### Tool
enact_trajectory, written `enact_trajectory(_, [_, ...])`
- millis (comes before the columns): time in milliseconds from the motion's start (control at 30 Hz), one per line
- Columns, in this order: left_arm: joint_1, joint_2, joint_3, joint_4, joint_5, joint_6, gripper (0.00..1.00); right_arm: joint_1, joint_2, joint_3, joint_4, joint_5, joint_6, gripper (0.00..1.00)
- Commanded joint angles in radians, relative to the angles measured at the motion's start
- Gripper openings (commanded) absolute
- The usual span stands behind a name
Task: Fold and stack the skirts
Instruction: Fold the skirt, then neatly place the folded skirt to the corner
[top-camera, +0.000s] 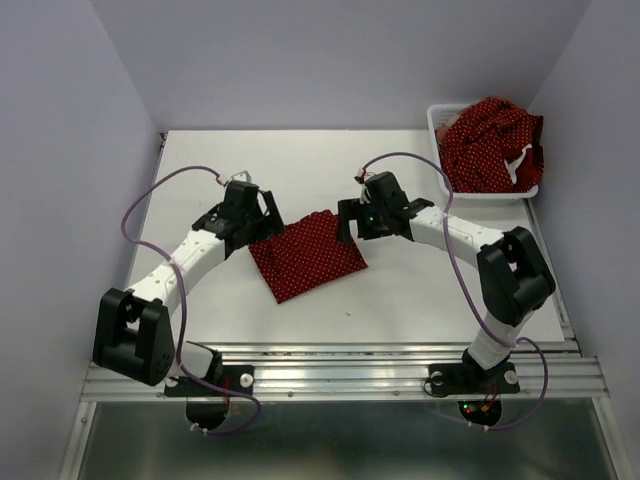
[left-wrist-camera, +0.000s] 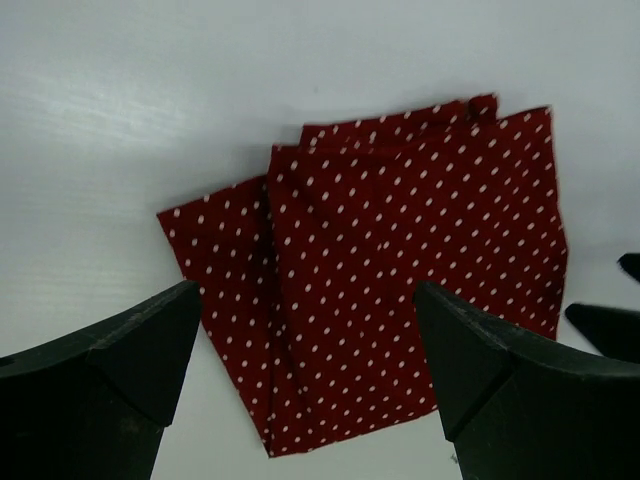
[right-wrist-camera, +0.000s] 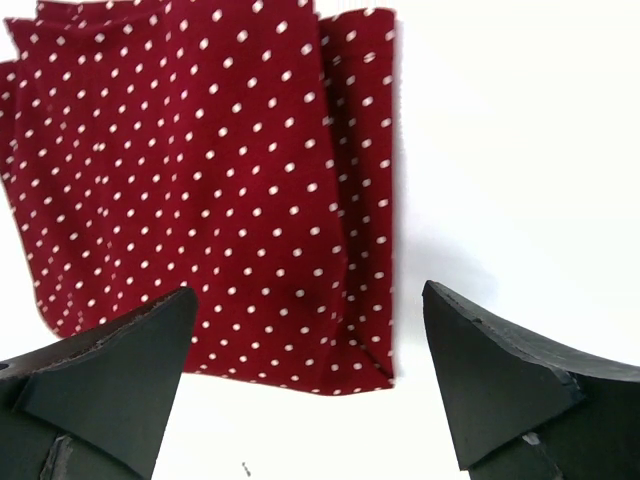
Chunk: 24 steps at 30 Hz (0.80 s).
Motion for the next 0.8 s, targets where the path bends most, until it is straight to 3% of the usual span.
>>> enact_trajectory(0, [0.003,-0.081,-0.159,-0.042,0.064,-0.075,0.99,0.002,-0.021,0.059,0.001,0.096,-0.042,1.00])
enact_trajectory(133, [-0.010,-0.103,-0.291,0.036,0.136,-0.124,0.99,0.002,-0.022,0.072,-0.010,0.099,-0.059,1.00])
enact_trajectory(367, [-0.011,-0.117,-0.460,0.361,0.213,-0.228,0.99,0.002,-0.030,0.072,-0.017,0.071,-0.090,1.00])
enact_trajectory(600, [-0.007,0.003,-0.438,0.312,0.138,-0.224,0.99,0.002,-0.038,0.069,-0.022,0.080,-0.108,1.00])
enact_trajectory(667, [-0.007,0.046,-0.421,0.285,0.123,-0.217,0.82,0.002,-0.041,0.072,-0.025,0.084,-0.113,1.00])
enact_trajectory(700, [-0.007,0.060,-0.393,0.249,0.097,-0.216,0.62,0.002,-0.042,0.070,-0.027,0.087,-0.114,1.00])
enact_trajectory(767, [-0.007,0.099,-0.350,0.180,0.044,-0.207,0.45,0.002,-0.055,0.067,-0.028,0.106,-0.117,1.00])
